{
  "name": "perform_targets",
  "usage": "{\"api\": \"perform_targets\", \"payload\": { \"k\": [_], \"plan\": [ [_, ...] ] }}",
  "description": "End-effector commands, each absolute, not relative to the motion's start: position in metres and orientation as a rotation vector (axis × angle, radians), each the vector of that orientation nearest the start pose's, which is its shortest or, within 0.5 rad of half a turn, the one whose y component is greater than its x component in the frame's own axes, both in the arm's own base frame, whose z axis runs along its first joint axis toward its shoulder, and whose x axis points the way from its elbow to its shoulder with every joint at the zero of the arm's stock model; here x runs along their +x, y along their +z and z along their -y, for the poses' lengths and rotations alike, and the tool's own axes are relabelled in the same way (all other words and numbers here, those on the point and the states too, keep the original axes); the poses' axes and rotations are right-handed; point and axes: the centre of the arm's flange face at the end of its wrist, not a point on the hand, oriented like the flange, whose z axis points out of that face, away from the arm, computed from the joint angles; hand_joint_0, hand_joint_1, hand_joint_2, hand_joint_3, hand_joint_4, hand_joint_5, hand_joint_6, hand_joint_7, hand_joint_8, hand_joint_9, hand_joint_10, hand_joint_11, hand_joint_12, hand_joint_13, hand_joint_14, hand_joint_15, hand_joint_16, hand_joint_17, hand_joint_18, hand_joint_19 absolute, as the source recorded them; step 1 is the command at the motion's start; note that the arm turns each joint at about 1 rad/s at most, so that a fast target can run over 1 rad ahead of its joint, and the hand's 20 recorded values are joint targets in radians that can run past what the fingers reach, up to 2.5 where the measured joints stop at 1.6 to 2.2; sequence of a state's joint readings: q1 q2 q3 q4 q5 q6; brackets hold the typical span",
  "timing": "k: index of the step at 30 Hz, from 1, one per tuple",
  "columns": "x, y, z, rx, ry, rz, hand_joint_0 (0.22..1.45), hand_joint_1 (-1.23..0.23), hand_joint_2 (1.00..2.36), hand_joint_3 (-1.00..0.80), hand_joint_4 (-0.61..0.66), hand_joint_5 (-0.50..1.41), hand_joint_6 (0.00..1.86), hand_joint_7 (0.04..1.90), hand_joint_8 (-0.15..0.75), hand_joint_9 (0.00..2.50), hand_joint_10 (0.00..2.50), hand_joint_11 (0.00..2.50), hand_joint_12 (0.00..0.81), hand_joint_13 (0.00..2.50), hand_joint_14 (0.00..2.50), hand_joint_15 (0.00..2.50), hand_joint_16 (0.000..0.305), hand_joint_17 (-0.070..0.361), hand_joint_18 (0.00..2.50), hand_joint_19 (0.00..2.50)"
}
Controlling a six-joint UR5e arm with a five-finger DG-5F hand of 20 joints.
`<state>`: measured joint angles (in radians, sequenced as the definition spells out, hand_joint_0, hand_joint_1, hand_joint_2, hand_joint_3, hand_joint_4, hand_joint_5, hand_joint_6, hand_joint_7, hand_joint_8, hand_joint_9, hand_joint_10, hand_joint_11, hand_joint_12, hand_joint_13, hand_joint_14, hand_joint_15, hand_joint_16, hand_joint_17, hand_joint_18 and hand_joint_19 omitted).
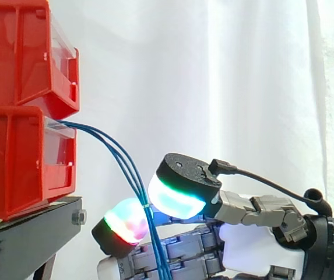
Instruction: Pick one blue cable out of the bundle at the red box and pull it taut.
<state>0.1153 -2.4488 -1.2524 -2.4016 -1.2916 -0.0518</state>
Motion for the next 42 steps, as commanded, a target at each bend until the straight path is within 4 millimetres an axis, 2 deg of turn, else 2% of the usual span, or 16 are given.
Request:
{"api": "perform_targets", "payload": {
  "k": [1, 11, 28, 32, 42],
  "plan": [
    [0.785, 0.145, 0.071, 1.142, 1.149, -0.969, 0.64, -0.71, 1.01, -0.37, 0.28, -0.11, 0.5, 1.19, 0.35, 0.78, 0.01, 0.44, 0.363, 0.66, 0.01, 0.3, 0.047, 0.106, 0.54, 0.3],
    [0.786, 0.145, 0.065, 1.126, 1.145, -0.977, 0.59, -0.72, 1.0, -0.5, 0.3, -0.11, 0.5, 1.16, 0.348, 0.77, 0.01, 0.44, 0.365, 0.66, 0.01, 0.31, 0.048, 0.107, 0.54, 0.3],
    [0.787, 0.145, 0.059, 1.096, 1.127, -0.983, 0.59, -0.74, 1.0, -0.5, 0.3, -0.11, 0.5, 1.16, 0.35, 0.78, 0.01, 0.45, 0.365, 0.68, 0.01, 0.32, 0.048, 0.108, 0.56, 0.31],
    [0.789, 0.133, 0.059, 1.096, 1.127, -0.981, 0.59, -0.74, 1.0, -0.5, 0.31, -0.11, 0.5, 1.16, 0.35, 0.78, 0.01, 0.47, 0.366, 0.69, 0.01, 0.32, 0.048, 0.108, 0.56, 0.31],
    [0.789, 0.131, 0.068, 1.102, 1.138, -0.958, 0.6, -0.72, 1.0, -0.48, 0.3, -0.11, 0.5, 1.17, 0.349, 0.79, 0.01, 0.46, 0.364, 0.69, 0.01, 0.32, 0.048, 0.108, 0.56, 0.32]
  ]
}}
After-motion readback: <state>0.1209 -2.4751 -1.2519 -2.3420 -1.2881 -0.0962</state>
